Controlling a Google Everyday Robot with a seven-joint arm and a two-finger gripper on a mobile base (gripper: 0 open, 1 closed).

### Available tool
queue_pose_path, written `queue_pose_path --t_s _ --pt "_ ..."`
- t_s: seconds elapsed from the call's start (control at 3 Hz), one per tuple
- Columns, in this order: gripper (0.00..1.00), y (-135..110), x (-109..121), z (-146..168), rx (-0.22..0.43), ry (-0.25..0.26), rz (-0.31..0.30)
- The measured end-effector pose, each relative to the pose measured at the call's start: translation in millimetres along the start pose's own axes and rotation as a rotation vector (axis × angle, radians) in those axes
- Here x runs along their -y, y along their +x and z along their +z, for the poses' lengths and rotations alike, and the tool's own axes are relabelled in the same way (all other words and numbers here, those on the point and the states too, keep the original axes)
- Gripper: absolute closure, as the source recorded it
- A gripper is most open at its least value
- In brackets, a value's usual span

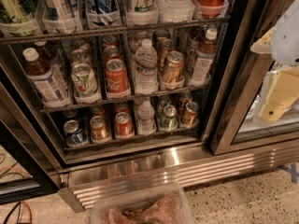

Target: Pick coke can from bottom shelf of fridge

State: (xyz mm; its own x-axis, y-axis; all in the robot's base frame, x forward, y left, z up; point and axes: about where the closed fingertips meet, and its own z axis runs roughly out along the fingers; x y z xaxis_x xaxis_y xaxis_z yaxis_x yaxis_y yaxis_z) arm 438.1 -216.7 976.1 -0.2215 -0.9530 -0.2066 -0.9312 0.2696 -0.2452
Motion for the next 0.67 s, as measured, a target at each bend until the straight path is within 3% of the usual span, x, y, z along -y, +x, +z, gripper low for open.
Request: queue_pose_path --t_s 0.33,0.67 --pt "0.00 0.0 0.0 0.0 0.000 0.000 0.000" --pt "0.00 -0.5 -17.4 28.6 0.007 -0.042 0.035"
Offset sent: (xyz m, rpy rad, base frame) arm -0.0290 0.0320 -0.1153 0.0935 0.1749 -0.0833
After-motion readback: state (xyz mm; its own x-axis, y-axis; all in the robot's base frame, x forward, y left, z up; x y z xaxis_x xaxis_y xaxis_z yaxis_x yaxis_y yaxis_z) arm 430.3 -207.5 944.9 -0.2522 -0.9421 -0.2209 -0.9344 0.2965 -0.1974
